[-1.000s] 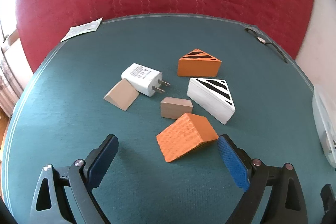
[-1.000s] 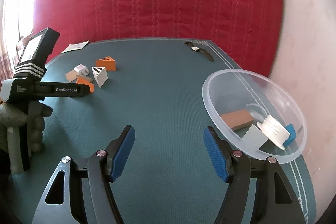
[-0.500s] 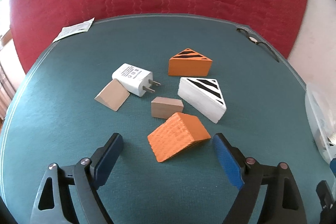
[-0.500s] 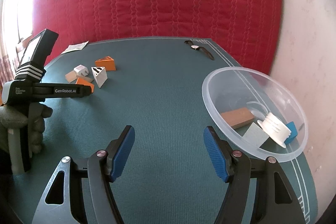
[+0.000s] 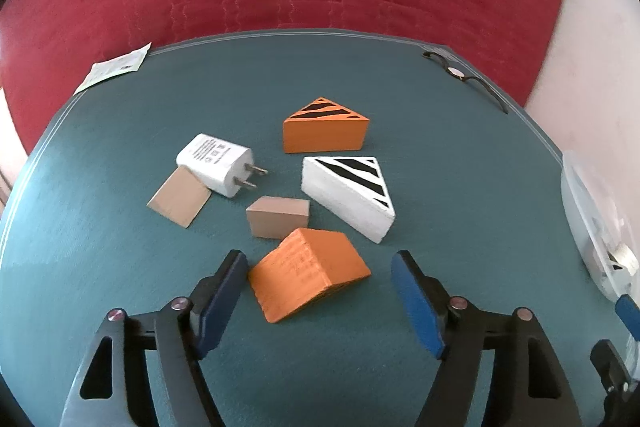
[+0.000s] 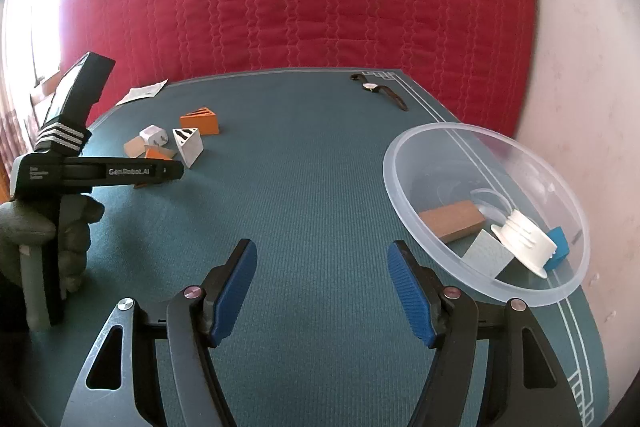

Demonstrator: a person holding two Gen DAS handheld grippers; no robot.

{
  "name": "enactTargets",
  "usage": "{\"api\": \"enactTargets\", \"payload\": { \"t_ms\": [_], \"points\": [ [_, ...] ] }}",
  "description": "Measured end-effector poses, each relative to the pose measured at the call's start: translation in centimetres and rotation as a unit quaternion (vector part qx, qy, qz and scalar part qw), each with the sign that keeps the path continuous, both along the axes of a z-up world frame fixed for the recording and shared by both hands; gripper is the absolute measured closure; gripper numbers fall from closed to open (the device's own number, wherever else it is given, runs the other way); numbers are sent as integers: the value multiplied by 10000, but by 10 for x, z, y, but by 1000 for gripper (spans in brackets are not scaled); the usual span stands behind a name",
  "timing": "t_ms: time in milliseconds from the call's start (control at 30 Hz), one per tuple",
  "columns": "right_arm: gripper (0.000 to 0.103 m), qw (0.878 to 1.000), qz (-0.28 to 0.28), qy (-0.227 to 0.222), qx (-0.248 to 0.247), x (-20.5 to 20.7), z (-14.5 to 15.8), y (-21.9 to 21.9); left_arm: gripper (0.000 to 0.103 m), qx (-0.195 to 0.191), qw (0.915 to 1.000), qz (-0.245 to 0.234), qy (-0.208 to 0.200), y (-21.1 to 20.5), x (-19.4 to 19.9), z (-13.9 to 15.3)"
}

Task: Organize rigid objects
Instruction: 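Close the left gripper on the orange wedge block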

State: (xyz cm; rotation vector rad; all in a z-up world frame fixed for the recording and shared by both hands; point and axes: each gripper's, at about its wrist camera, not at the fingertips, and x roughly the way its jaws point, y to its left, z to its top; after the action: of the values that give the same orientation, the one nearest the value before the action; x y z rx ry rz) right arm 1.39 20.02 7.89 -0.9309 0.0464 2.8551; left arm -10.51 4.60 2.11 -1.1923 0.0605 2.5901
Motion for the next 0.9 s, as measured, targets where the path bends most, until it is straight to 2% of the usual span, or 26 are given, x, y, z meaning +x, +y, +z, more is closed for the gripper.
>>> {"api": "enactTargets", "payload": {
  "t_ms": [100,433,633,900],
  "points": [
    [34,10000,3,-4,0,0,0,0,26,19,9999,-140,-2,3,4,0],
    [34,10000,-26,-33,-68,2,0,1,26,431,9962,-695,-286,17,27,2],
    [34,10000,-12,-41,-88,1,-1,2,26,153,9990,-360,-201,16,14,1],
    [34,9999,-21,-116,-105,-1,-3,5,58,8,9988,-480,-43,23,13,0]
  ]
}}
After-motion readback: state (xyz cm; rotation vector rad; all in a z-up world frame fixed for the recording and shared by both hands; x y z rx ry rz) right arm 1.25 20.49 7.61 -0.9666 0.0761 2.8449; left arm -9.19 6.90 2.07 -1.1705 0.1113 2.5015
